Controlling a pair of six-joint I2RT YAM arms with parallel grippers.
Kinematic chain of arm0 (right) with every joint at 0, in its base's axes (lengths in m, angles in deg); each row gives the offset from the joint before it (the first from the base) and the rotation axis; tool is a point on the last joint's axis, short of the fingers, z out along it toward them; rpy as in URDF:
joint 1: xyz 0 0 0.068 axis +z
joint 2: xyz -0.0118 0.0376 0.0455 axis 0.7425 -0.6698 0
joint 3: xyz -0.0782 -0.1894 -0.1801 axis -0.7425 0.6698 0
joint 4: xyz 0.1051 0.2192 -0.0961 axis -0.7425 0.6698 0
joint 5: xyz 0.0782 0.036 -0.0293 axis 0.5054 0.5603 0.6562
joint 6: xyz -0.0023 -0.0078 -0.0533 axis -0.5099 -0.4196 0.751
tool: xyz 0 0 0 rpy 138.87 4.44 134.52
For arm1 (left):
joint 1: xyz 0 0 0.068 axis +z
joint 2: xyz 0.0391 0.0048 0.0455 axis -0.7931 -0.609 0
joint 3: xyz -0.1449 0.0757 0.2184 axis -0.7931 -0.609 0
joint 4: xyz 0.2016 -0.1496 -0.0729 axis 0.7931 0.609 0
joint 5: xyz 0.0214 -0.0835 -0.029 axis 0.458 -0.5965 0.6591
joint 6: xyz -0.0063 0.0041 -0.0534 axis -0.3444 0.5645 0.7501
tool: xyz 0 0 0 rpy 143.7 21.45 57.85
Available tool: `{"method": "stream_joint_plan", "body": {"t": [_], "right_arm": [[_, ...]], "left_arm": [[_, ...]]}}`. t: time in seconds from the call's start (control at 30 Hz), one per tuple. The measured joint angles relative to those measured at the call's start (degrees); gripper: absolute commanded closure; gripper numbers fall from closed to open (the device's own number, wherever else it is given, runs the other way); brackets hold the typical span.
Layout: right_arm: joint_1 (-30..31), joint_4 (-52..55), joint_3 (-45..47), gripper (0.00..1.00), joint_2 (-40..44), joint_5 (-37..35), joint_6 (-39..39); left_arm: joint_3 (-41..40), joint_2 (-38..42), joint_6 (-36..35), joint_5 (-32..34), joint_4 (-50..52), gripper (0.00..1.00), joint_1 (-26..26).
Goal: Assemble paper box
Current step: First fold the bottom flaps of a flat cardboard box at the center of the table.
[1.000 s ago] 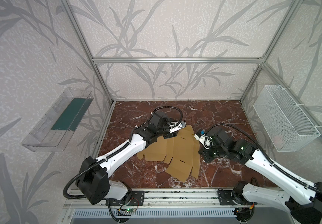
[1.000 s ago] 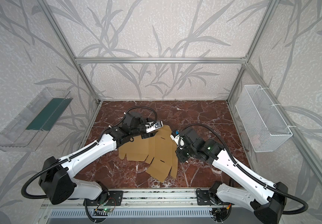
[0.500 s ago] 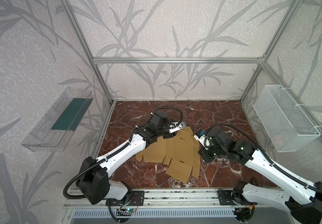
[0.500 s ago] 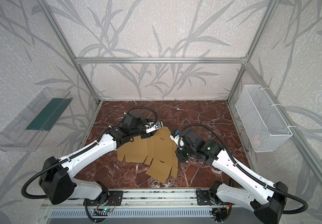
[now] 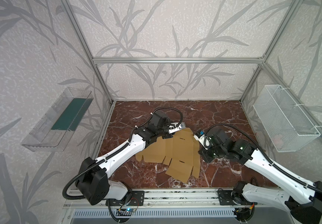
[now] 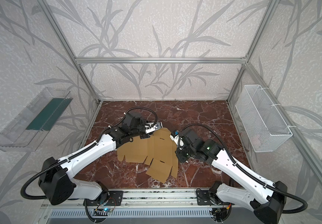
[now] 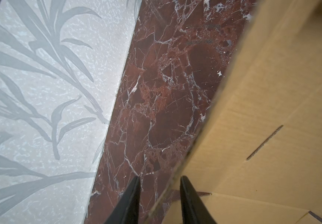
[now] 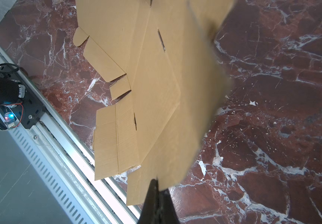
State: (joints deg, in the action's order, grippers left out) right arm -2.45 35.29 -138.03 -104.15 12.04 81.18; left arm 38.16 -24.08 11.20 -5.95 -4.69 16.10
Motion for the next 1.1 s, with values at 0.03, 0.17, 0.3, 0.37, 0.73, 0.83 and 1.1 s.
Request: {"method": "stream_joint_plan", "body": {"t": [0.03,0.17,0.3,0.37,0.73,0.83,1.1], "right_arm": [[0.0,0.0,0.0,1.00,0.0,0.0,0.0],[0.0,0.0,0.0,1.00,0.0,-0.4,0.0],[0.0,0.0,0.0,1.00,0.0,-0.4,0.0],[0.0,0.0,0.0,1.00,0.0,-0.5,0.0],[0.1,-0.3,0.0,0.94,0.0,-1.5,0.1],[0.0,-0.3,0.0,0.86,0.0,-2.0,0.1],[0.0,0.3,-1.3,0.55,3.7,-5.1,-1.0]], "left_arm": [[0.0,0.0,-0.1,0.1,0.0,0.67,0.0],[0.0,0.0,-0.6,0.5,0.3,0.69,0.0],[0.0,0.0,-0.9,1.0,0.7,0.72,0.0],[0.0,0.0,-1.2,1.2,1.0,0.74,0.0],[0.0,0.0,-2.2,1.4,2.2,1.00,0.0],[0.0,0.0,-2.1,1.8,2.3,1.00,-0.3],[2.5,-0.3,5.7,6.3,0.4,1.00,-0.3]]}}
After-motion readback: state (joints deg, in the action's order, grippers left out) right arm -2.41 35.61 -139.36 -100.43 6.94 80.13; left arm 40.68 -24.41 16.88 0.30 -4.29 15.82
